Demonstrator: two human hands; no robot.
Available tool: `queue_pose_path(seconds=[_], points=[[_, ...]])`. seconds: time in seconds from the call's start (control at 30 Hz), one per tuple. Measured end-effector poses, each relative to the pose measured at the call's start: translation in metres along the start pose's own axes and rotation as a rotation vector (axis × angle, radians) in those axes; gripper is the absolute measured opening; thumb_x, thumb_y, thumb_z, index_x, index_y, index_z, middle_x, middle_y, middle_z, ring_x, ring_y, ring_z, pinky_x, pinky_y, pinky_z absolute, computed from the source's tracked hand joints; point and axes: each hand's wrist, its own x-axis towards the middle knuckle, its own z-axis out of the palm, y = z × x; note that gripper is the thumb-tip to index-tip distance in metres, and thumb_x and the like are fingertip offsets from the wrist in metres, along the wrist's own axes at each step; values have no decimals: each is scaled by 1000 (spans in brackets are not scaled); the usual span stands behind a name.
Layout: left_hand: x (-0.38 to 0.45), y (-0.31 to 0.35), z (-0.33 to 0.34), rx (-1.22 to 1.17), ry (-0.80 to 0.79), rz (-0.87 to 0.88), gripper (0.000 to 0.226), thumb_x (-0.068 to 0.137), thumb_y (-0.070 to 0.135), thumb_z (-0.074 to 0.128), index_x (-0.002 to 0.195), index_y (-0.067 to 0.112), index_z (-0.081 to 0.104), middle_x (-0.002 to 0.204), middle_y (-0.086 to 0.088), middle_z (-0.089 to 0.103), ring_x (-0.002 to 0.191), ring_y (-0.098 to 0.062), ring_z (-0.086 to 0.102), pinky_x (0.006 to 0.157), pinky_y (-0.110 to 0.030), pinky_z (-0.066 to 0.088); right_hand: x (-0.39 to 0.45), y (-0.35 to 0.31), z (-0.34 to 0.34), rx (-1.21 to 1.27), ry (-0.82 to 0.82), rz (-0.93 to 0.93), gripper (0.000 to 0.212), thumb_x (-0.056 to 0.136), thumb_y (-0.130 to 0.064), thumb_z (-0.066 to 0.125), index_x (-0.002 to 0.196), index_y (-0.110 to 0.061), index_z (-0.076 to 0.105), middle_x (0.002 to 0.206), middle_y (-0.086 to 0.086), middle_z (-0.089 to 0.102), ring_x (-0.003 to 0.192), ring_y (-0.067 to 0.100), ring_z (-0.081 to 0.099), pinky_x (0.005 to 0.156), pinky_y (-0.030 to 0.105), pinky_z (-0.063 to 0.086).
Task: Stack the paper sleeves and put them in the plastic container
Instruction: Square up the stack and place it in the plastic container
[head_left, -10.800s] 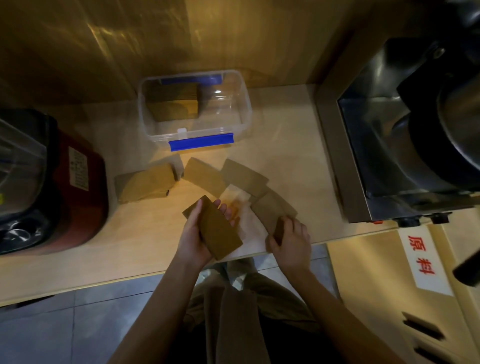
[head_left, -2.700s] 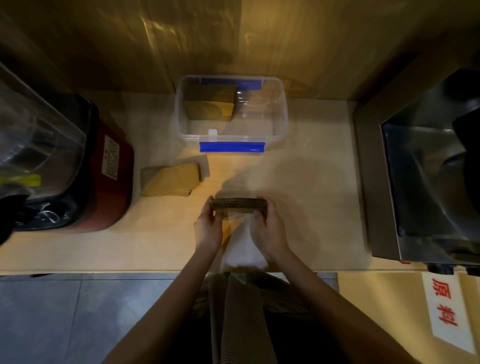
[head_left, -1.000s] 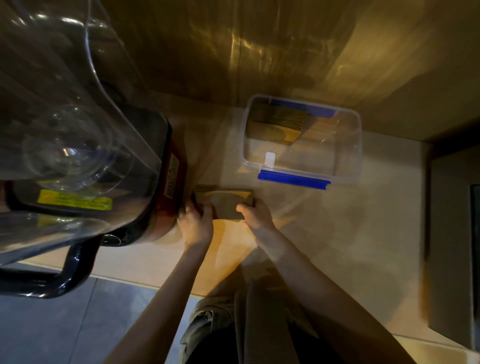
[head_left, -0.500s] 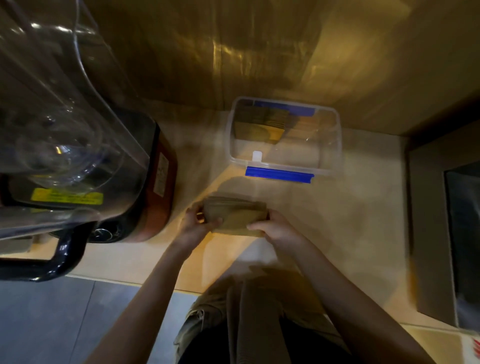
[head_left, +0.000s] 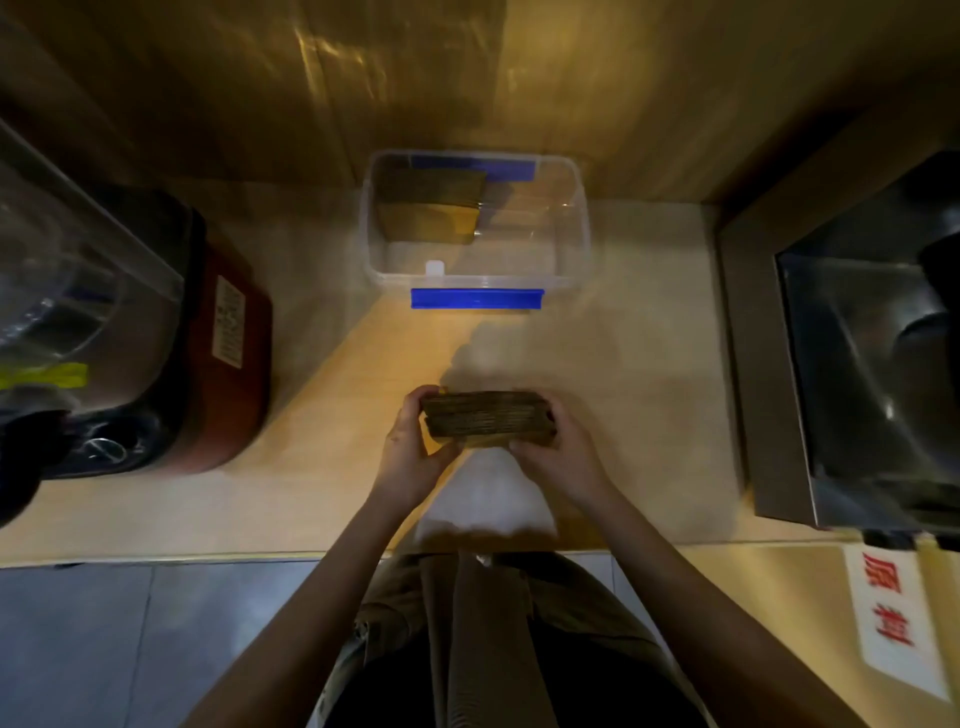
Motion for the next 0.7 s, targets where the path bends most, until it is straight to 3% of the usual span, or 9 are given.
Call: queue_pose_path(seconds=[0.1,0.27,0.4,0.57,0.63,0.7], points=[[0,-1,8,9,-21,0,74,74,5,67,135,18,28,132,-8,47,120,-16,45,98,-25,39,-2,9,6,49,47,43,62,72,0,70,125,-18,44,122,4,56,116,19,52,94,28,47],[-1,-1,16,-75,30,-77,80,74,0,65,139,20,22,127,-8,48,120,-21,48,100,-38,45,0,9,15,115,102,48,70,71,3,68,131,-16,37,121,-1,52,112,12,51,78,5,47],[-4,3,26,-108,49,-76,76,77,-1,60,138,21,22,122,0,45,118,-21,48,95,-31,45,0,8,25,106,91,27,86,76,4,64,142,-23,17,132,-2,42,122,11,43,96,20,41],[-9,1,24,-80,106,-80,80,74,2,65,140,16,22,134,-7,46,120,-12,41,97,-24,37,-1,10,22,54,89,-27,74,75,1,67,134,-25,31,118,-9,53,114,6,52,83,3,44],[-11,0,25,-62,127,-81,81,73,3,67,140,17,23,137,-9,46,120,-10,41,96,-22,35,-3,11,21,36,103,-44,82,74,2,68,139,-24,25,112,-21,50,107,-8,51,80,0,42],[-13,1,27,-45,147,-75,82,73,3,67,140,17,23,138,-10,46,124,-16,43,96,-20,36,-4,14,22,-10,103,-71,93,75,1,67,144,-27,10,121,-19,48,110,-12,49,88,5,43]])
